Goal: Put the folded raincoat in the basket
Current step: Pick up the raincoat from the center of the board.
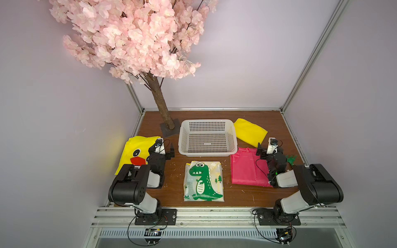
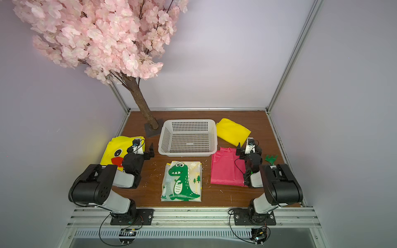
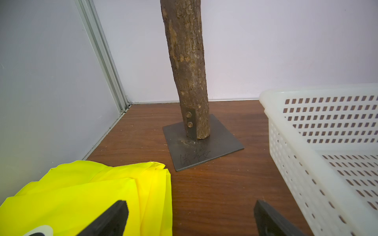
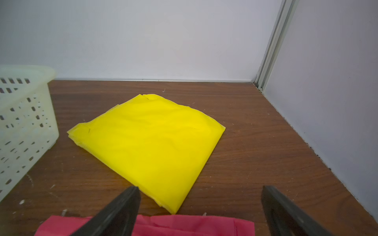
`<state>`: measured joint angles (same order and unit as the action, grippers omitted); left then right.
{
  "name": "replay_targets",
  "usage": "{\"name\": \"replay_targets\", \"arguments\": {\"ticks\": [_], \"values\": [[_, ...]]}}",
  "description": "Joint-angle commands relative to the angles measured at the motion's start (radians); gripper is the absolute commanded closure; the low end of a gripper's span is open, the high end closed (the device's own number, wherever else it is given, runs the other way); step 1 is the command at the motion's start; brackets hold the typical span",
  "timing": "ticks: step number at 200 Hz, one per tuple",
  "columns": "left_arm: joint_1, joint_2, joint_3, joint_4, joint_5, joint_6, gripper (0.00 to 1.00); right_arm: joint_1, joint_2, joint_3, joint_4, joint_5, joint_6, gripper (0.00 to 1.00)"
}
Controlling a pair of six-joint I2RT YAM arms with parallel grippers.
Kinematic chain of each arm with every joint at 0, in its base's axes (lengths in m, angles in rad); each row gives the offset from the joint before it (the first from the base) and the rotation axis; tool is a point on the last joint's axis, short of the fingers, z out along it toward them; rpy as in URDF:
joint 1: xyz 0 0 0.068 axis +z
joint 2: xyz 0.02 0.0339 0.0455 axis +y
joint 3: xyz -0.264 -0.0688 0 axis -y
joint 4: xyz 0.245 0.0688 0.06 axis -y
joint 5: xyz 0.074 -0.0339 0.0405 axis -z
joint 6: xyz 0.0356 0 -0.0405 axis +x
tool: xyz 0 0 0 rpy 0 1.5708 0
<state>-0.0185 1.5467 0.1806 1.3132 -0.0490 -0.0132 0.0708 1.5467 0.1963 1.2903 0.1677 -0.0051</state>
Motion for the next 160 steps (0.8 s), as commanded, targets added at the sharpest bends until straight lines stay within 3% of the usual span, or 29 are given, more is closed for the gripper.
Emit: {"name": "replay_targets", "arguments": {"ticks": [1, 82, 130, 160], "values": [[0.000, 0.005, 0.014, 0.023, -0.006, 0.011, 0.00, 0.003, -0.003, 0.015, 0.044, -0.017, -0.012, 0.01], [0.014, 0.002, 0.014, 0.017, 0.024, 0.006, 0.00, -0.014, -0.002, 0.021, 0.031, -0.051, -0.001, 0.00], [0.013, -0.015, 0.015, 0.013, 0.045, 0.017, 0.00, -0.015, -0.014, 0.013, 0.042, -0.003, 0.017, 0.00], [0.012, -0.115, 0.032, -0.097, 0.007, 0.005, 0.00, -0.016, -0.159, 0.059, -0.166, 0.086, 0.049, 0.00]]}}
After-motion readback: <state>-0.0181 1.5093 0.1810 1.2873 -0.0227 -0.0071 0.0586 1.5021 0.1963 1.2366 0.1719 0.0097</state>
